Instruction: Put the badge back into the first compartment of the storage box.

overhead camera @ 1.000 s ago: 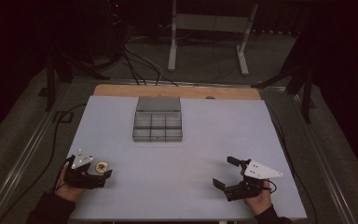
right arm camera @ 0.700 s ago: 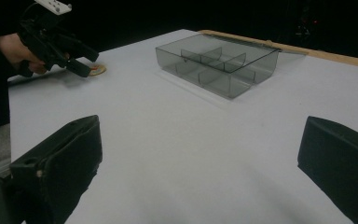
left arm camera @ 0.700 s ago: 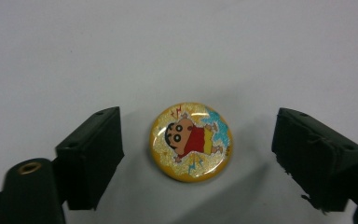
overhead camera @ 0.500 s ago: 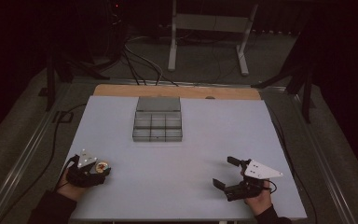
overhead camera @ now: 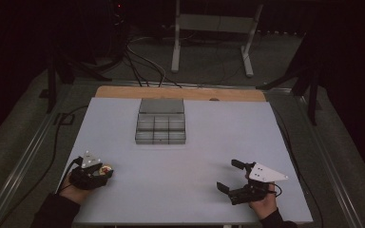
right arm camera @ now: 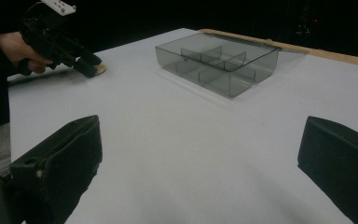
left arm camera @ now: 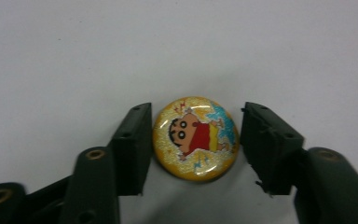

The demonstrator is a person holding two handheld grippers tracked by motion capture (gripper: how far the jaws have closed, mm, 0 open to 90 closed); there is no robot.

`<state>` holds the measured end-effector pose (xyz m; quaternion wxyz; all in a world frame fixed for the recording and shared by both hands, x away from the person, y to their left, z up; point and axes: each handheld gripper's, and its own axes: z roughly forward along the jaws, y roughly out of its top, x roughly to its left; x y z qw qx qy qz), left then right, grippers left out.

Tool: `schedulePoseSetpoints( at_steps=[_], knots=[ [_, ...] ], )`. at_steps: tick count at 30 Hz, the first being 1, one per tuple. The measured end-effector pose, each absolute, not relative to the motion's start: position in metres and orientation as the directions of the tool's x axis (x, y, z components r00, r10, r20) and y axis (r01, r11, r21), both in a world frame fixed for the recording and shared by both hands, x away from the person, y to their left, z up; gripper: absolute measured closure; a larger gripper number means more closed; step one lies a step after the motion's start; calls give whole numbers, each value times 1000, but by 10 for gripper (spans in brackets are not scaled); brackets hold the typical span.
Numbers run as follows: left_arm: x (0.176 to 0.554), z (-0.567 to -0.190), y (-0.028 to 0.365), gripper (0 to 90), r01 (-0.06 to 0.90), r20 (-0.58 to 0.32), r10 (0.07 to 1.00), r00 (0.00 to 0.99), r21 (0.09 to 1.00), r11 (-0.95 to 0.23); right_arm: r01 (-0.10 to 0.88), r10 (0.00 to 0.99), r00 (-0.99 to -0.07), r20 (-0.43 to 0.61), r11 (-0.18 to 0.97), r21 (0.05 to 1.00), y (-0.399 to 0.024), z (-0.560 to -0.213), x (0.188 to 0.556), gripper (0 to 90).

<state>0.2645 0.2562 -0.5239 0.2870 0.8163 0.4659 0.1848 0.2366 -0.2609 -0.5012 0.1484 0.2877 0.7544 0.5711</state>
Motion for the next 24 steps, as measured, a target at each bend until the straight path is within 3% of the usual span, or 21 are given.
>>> schedulePoseSetpoints(
  at_steps=[24],
  knots=[
    [258,-507,250,477,615,66,858,509,670,-416,267,606,-788,106,182,947,-262,-501,237,0]
  ],
)
